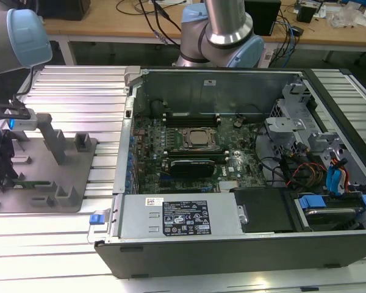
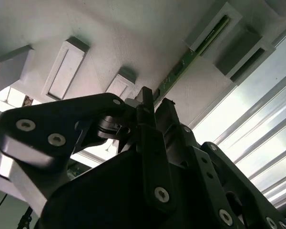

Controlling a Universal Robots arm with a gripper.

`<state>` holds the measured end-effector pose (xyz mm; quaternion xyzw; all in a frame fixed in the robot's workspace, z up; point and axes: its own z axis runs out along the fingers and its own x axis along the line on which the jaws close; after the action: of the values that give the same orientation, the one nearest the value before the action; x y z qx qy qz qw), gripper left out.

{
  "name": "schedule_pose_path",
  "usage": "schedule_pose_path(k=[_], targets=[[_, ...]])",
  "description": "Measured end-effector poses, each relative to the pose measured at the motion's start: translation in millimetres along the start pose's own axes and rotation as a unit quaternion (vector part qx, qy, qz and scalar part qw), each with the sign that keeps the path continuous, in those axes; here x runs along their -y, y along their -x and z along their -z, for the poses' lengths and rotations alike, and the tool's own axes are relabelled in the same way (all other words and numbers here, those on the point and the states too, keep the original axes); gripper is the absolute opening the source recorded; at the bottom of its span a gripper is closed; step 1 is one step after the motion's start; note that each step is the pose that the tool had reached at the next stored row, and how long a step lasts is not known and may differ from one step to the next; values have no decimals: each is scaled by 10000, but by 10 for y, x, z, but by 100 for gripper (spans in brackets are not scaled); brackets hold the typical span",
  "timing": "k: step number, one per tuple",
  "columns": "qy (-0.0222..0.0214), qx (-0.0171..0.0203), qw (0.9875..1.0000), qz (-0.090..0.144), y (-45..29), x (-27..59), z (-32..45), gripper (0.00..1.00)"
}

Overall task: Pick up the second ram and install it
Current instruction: 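Pick up the second ram and move it above second insertion slot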

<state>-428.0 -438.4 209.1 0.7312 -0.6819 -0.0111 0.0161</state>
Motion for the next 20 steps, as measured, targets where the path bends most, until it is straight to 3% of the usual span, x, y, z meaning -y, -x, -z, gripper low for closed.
schedule_pose_path(k=[4,6,10,11,17,20], targets=[[-2,1,10000,0,0,4,-4,25],[-2,1,10000,0,0,5,-3,16],[-1,1,10000,0,0,5,-3,14],[-1,1,10000,0,0,5,-3,9],[-2,1,10000,-1,0,6,-4,9],[1,10,9997,-246,0,6,-7,9]])
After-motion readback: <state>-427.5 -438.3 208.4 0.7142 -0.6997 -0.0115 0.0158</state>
